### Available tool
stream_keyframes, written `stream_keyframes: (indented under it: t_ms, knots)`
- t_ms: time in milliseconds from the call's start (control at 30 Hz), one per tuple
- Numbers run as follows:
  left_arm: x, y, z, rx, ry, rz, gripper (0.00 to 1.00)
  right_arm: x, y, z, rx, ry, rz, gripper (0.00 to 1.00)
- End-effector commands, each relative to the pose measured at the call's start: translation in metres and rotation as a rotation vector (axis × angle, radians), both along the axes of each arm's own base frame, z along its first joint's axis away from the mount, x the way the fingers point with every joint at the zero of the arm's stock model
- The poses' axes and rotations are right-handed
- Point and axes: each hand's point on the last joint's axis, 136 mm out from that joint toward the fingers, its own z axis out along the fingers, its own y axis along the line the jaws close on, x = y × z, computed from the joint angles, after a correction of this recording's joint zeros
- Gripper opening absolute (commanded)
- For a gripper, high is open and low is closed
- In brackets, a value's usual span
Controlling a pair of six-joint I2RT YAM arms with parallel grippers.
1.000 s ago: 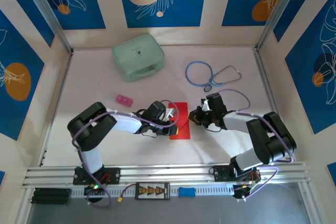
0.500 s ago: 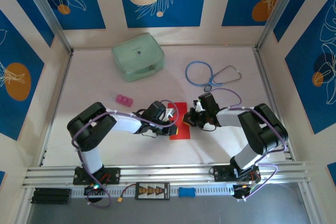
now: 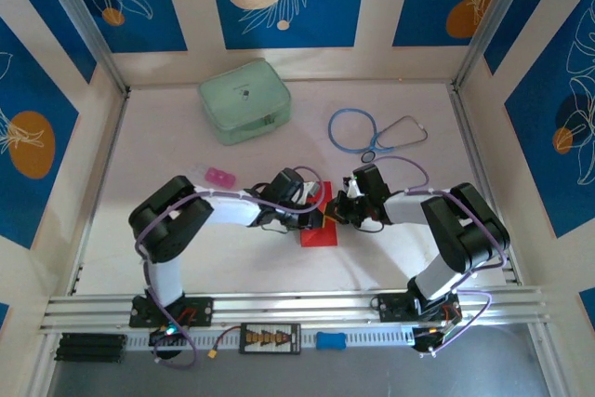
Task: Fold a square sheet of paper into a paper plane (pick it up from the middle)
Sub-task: Fold the triangle a second time at the center of the table.
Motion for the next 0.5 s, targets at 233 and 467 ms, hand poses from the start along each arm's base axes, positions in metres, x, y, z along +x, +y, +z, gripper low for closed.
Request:
stream_keyframes:
  t_ms: [233,467]
  knots:
    - [-0.020,0.029,-0.034,0.116,0.112,0.024,0.02,-0.022,-0.024,-0.038,-0.113,0.109,-0.035,0.00]
    - [-0.032,0.040,-0.030,0.124,0.108,0.003,0.04,-0.024,-0.027,-0.045,-0.119,0.125,-0.040,0.00]
